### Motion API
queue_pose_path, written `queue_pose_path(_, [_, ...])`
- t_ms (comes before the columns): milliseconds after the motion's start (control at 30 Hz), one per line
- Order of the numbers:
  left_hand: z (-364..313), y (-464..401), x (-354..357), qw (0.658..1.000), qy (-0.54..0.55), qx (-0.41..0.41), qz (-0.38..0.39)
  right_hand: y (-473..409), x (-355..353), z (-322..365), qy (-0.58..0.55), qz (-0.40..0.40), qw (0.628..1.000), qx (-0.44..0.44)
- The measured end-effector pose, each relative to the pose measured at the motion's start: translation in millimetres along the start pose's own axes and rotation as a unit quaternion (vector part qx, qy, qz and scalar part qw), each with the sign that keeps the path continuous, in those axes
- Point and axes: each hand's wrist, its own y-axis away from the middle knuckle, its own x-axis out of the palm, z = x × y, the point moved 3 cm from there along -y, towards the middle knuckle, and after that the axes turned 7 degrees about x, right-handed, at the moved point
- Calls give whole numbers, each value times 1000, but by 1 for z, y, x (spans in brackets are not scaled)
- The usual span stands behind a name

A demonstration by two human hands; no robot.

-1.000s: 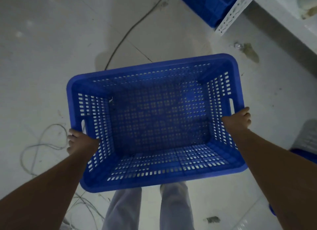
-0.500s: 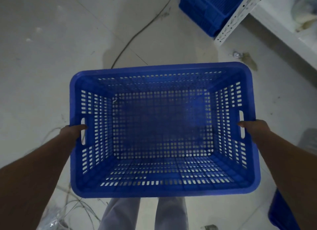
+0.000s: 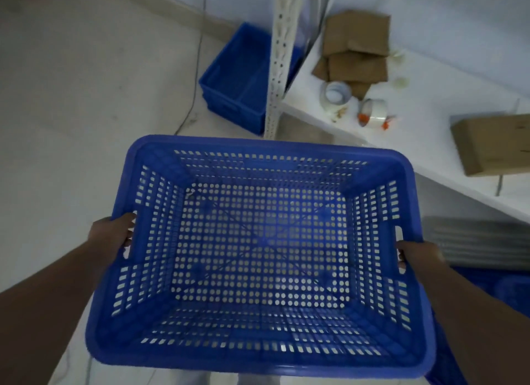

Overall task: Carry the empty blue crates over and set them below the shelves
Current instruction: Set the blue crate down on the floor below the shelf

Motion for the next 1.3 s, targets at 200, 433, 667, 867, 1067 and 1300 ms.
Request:
queue_pose_path(200, [-76,-23,85,994,-47,71,72,-33,-29,-6,-65,-4,997,47])
queue_pose_path(433, [-108,-65,176,981,-55,88,164,-46,-21,6,-128,-55,988,66])
queue_pose_path(667, [-121,-88,226,964,-53,108,237,-88,3,7,-139,-69,984,84])
queue_pose_path(867, [-125,-110,254,957,-41,104,268,-137,17,0,-184,-30,979,84])
queue_pose_path(1067, [-124,-131,263,959,-59,119,249,-163,26,7,-222,-34,972,72])
queue_pose_path(1300, [-128,-135,267,960,-73,105,250,-170,25,12,-233,-27,970,63])
